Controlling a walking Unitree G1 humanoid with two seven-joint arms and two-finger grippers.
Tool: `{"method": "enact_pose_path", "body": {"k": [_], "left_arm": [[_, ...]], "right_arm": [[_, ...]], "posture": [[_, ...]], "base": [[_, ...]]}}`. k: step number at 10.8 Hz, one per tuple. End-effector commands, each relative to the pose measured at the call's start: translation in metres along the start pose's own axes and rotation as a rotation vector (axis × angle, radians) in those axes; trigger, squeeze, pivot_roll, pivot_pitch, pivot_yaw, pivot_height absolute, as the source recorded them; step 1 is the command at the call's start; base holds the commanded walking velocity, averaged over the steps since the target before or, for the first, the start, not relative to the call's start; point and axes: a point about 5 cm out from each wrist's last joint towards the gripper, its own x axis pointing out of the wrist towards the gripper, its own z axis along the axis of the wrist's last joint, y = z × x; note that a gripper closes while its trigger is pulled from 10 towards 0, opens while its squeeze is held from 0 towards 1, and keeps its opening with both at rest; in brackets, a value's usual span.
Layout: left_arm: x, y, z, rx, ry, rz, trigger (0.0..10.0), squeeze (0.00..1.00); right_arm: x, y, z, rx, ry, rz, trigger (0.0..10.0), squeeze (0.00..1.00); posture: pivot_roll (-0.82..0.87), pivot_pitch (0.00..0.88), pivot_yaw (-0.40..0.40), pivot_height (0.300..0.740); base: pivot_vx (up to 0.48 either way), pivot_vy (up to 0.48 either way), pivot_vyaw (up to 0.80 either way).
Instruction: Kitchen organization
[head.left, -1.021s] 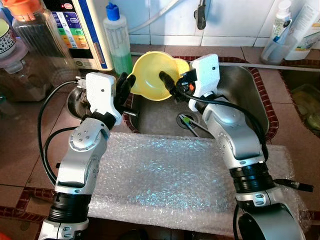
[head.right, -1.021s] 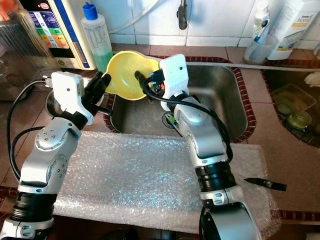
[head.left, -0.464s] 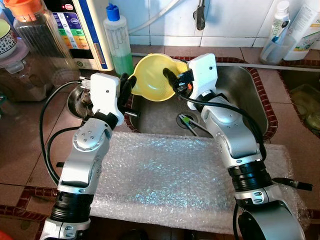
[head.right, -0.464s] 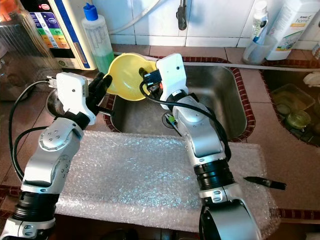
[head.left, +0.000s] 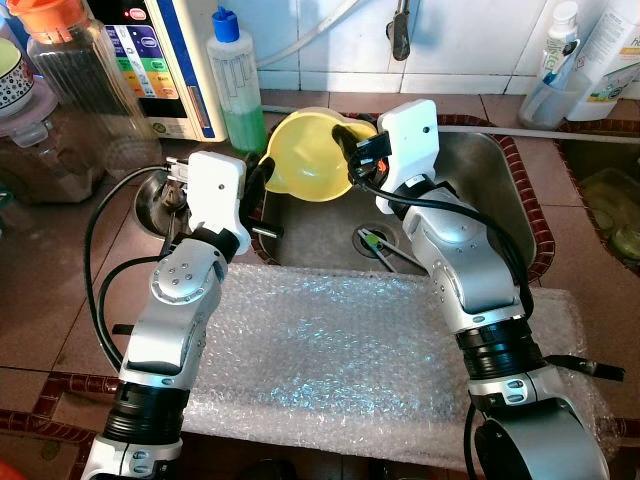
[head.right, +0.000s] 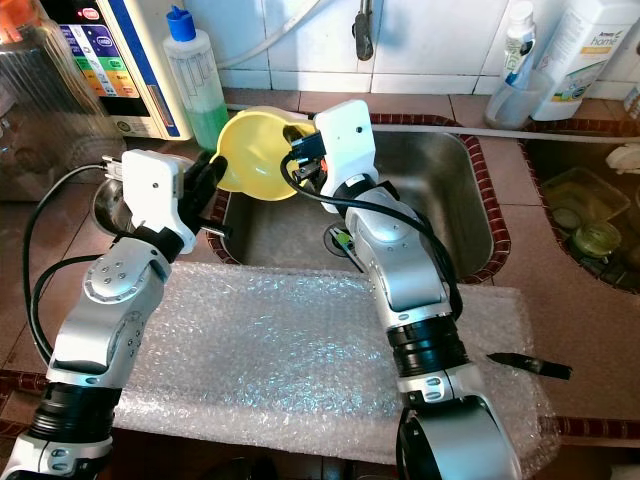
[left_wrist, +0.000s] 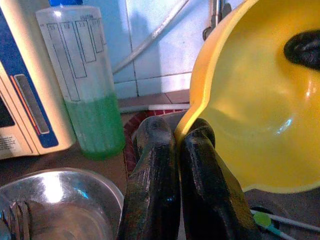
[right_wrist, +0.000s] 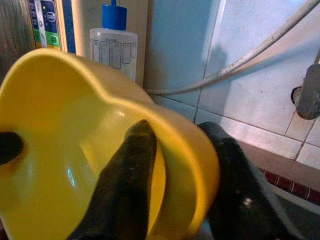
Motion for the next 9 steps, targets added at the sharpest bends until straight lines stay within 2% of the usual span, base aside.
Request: {"method": "enact_pose_path", "body": {"k": [1,2,6,9], "left_arm": [[0.0,0.004,0.009,0.014,-0.047,0.018,0.5,0.0],[0.0,0.001,0.01,-0.052,-0.065,-0.011,10.0,1.0],[-0.003,-0.017,0.014,-0.112,-0.09,-0.158,10.0,1.0],[-0.011,-0.02,0.008,-0.113,-0.019,-0.29,10.0,1.0]], "right_arm": [[-0.002,-0.007,-0.008,-0.01,0.038,-0.033,0.0,0.0],[-0.002,-0.008,-0.008,-0.009,0.037,-0.039,0.0,0.0],[-0.003,-0.014,-0.009,-0.015,0.031,-0.074,0.0,0.0],[-0.009,-0.032,-0.02,-0.094,0.076,-0.14,0.0,0.0]], "posture": [[-0.14,0.182,0.056,0.74],[-0.14,0.187,0.057,0.74],[-0.14,0.188,0.06,0.74],[-0.13,0.19,0.062,0.74]], "base": [[0.0,0.0,0.0],[0.0,0.0,0.0],[0.0,0.0,0.0],[0.0,0.0,0.0]]}}
